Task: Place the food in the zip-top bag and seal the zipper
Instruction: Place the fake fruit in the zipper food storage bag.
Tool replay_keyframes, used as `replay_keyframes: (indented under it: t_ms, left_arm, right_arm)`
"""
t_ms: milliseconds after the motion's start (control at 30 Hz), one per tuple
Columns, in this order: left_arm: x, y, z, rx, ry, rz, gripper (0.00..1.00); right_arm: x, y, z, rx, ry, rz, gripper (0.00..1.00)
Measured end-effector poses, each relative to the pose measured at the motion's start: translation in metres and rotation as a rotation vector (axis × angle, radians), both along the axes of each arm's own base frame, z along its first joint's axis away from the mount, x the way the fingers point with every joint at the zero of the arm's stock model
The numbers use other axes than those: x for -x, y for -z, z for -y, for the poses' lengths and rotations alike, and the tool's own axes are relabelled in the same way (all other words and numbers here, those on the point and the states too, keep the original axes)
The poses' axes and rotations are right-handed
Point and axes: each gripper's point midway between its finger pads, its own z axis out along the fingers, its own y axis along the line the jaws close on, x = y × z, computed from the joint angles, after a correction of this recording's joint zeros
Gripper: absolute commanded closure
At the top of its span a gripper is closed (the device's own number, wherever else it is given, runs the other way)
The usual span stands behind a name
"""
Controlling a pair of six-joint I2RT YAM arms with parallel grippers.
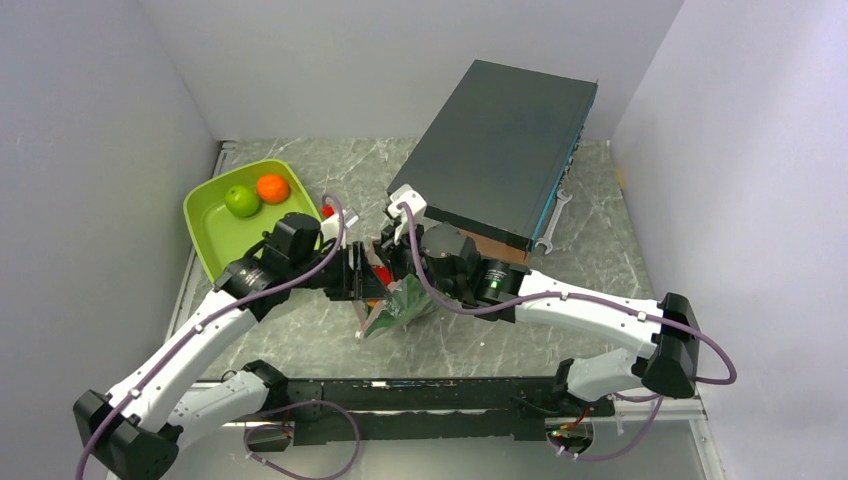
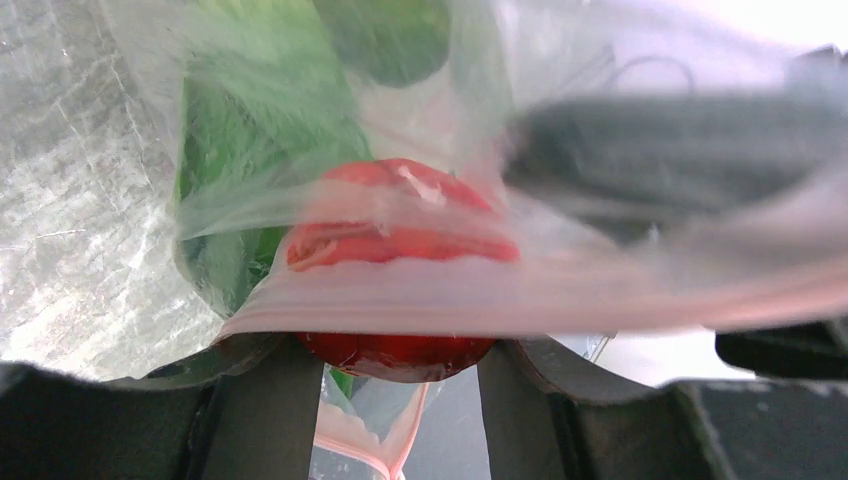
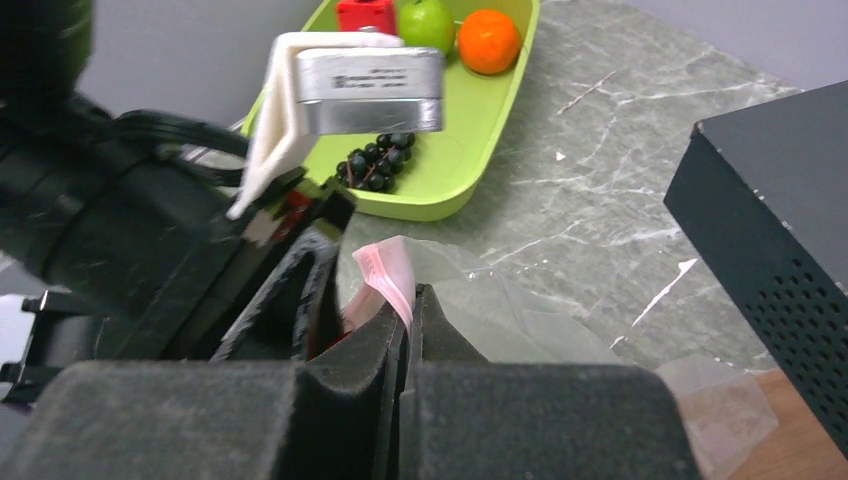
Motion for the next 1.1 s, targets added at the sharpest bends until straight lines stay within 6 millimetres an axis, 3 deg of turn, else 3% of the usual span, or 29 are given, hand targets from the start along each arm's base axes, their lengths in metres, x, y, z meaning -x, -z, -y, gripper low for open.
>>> replay_keyframes:
  t_ms: [167, 333, 567, 667, 800, 933, 1100]
  left_arm:
    - [-0.006, 0.009, 0.005, -0.011, -0.008, -0.047, 0.74]
    - [-0.009, 0.007, 0.011, 0.017, -0.008, -0.063, 0.63]
    - [-0.011, 0.008, 0.007, 0.026, -0.07, -0.066, 0.41]
    - [-0.014, 0.007, 0.001, 0.022, -0.116, -0.036, 0.22]
    - [-0.011, 0.005, -0.013, 0.041, -0.184, 0.035, 0.11]
    - [-0.006, 0.0, -0.021, 0.067, -0.205, 0.091, 0.19]
    - [-0.003, 0.001, -0.027, 0.085, -0.226, 0.137, 0.47]
  right_arm:
    - [0.008, 0.005, 0.0, -0.009, -0.046, 0.004, 1.0]
    - [0.007, 0.004, 0.0, -0.015, -0.041, 0.012, 1.0]
    - [0.011, 0.002, -0.001, -0.01, -0.021, 0.028, 1.0]
    - [0.012, 0.002, -0.001, -0.015, -0.01, 0.023, 1.0]
    - [0.013, 0.002, -0.002, -0.025, -0.003, 0.008, 1.0]
    - [0.013, -0.001, -0.004, -0.038, 0.004, -0.005, 1.0]
    - [0.012, -0.002, -0.006, -0.042, 0.006, -0.011, 1.0]
